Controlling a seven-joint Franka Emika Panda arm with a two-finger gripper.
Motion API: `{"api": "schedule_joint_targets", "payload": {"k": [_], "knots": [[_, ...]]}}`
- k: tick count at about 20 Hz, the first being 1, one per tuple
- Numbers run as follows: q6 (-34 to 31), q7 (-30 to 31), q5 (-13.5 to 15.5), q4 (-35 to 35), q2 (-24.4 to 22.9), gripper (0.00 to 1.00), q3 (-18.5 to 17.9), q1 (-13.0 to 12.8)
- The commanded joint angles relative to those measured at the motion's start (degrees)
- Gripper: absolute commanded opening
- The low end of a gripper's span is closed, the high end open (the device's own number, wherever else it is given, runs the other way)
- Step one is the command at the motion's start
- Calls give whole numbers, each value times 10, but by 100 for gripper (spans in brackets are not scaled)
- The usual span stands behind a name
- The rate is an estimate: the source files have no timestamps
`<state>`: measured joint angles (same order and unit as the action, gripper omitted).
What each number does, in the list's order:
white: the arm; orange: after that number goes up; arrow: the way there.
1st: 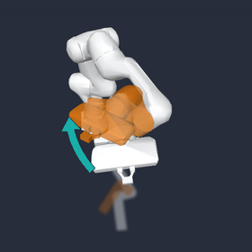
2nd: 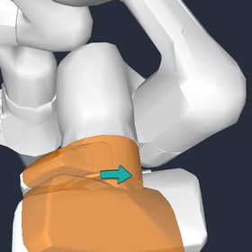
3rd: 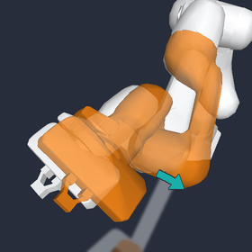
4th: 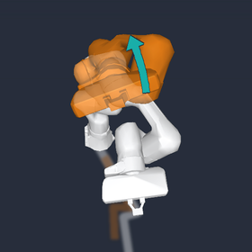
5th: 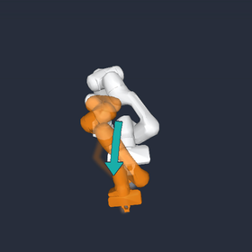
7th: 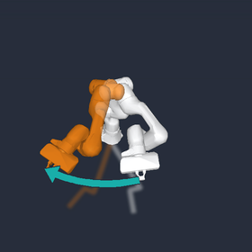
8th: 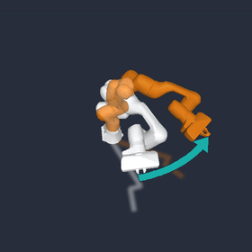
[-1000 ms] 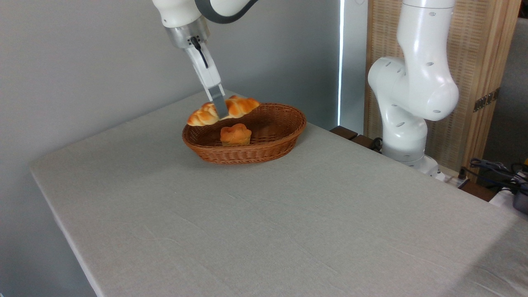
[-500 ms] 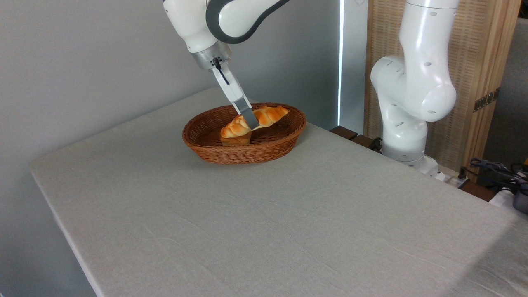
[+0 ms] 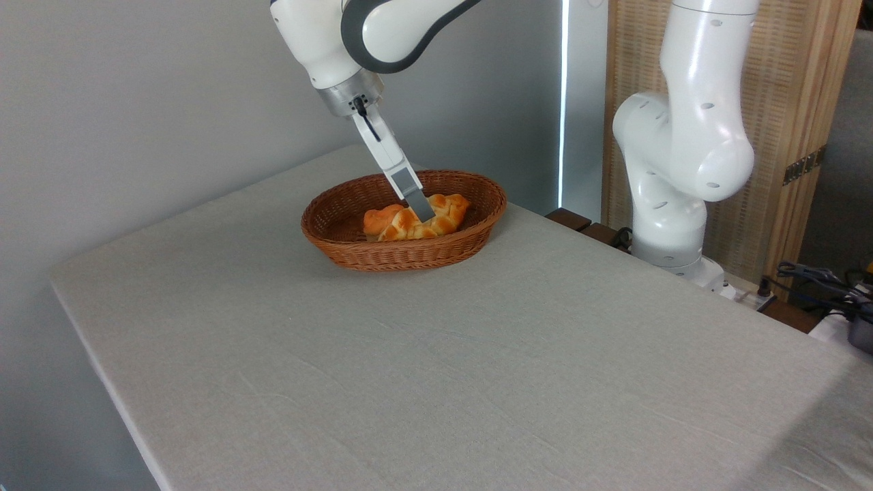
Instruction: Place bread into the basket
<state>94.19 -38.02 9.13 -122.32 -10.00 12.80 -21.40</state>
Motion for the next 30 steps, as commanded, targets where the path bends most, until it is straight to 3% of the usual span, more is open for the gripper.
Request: {"api": "schedule_joint_targets", "payload": {"k": [1,4,7,12,17,19,23,24,26,27,30], "knots": [[-11,0,-4,38,-3,100,-27,-1],[-17,-1,2,105,0,100,-60,18],[-20,-7,9,165,5,100,-58,78],[-21,-6,10,319,80,100,-53,162],[-63,-29,5,349,88,100,-54,210],[-64,-51,1,349,85,100,-60,212],[-65,-36,-34,350,88,100,-62,219],[-65,-36,-36,350,87,100,-84,213],[-65,-36,-36,350,83,99,-165,153],[-65,-35,-33,350,84,99,-177,151],[-55,-4,-42,350,98,95,-149,154]]}}
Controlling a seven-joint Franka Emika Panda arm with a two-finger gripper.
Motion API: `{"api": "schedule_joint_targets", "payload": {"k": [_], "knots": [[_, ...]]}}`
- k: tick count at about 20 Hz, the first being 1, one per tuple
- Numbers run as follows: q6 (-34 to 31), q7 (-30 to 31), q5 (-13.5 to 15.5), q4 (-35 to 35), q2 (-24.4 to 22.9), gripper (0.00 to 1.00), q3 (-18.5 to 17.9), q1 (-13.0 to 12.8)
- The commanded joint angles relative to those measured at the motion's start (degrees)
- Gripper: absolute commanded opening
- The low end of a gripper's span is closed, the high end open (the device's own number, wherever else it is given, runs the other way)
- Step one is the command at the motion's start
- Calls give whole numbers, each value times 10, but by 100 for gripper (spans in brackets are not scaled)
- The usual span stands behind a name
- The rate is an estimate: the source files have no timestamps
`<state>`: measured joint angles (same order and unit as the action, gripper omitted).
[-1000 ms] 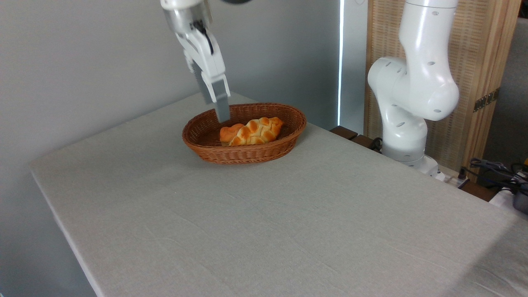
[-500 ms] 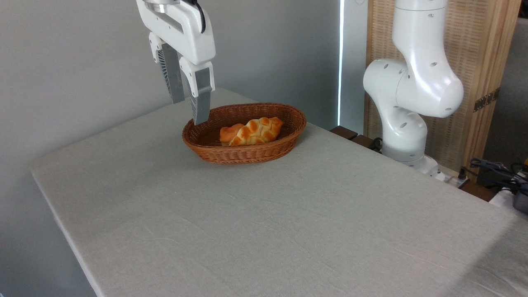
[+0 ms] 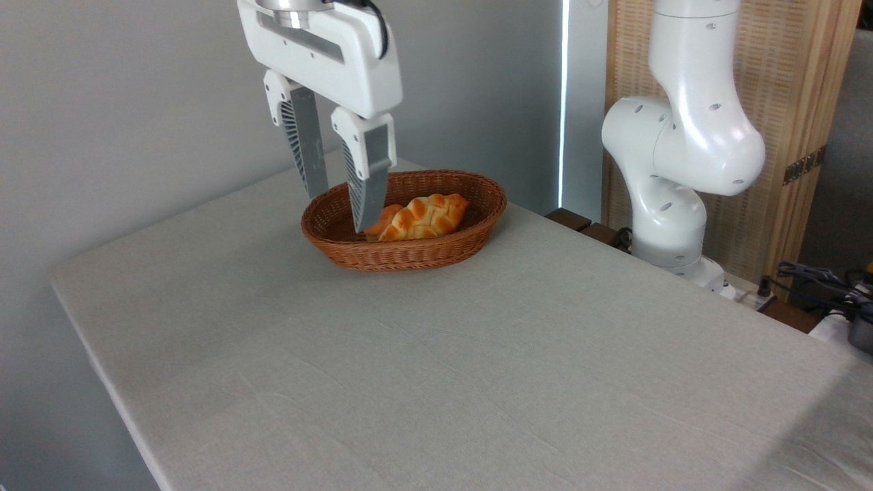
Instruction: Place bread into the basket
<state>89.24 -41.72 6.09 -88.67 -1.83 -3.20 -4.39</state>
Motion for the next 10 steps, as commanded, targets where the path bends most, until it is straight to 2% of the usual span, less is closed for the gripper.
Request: {"api": "schedule_joint_targets", "payload": {"k": [1,2,4,6,8,10], "knots": [[-6,37,-25,13,17,95,23,-12],[-6,38,-33,11,17,95,26,-12],[-6,37,-33,10,19,100,27,-11],[-6,37,-32,10,19,100,35,-9],[-6,37,-33,5,21,100,59,11],[-6,36,-34,3,19,100,60,11]]}}
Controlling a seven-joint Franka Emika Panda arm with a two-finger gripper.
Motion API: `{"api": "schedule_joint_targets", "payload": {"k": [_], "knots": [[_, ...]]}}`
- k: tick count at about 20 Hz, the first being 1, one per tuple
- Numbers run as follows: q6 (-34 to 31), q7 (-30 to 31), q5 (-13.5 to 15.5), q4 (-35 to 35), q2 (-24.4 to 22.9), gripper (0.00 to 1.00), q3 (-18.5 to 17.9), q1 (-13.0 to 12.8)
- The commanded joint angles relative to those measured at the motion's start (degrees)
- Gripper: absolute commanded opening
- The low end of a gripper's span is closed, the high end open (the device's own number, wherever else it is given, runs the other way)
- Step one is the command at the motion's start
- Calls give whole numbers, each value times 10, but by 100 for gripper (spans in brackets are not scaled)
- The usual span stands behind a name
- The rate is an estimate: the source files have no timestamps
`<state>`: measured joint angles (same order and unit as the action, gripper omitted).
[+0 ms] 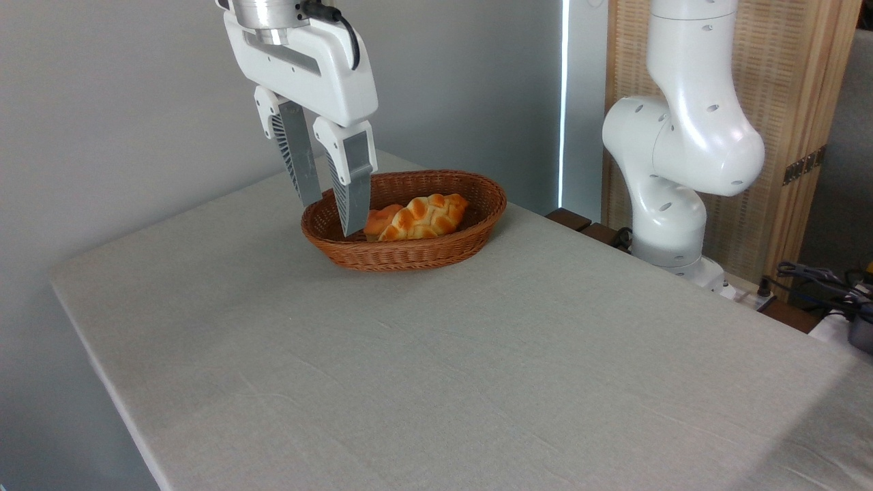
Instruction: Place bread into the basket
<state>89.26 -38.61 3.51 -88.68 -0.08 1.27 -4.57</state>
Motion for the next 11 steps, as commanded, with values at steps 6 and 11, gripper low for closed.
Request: {"api": "schedule_joint_targets", "payload": {"k": [6,11], "knots": [[-7,-1,-8,3,-2,100,13,13],[-10,0,-8,4,-2,100,11,13]]}}
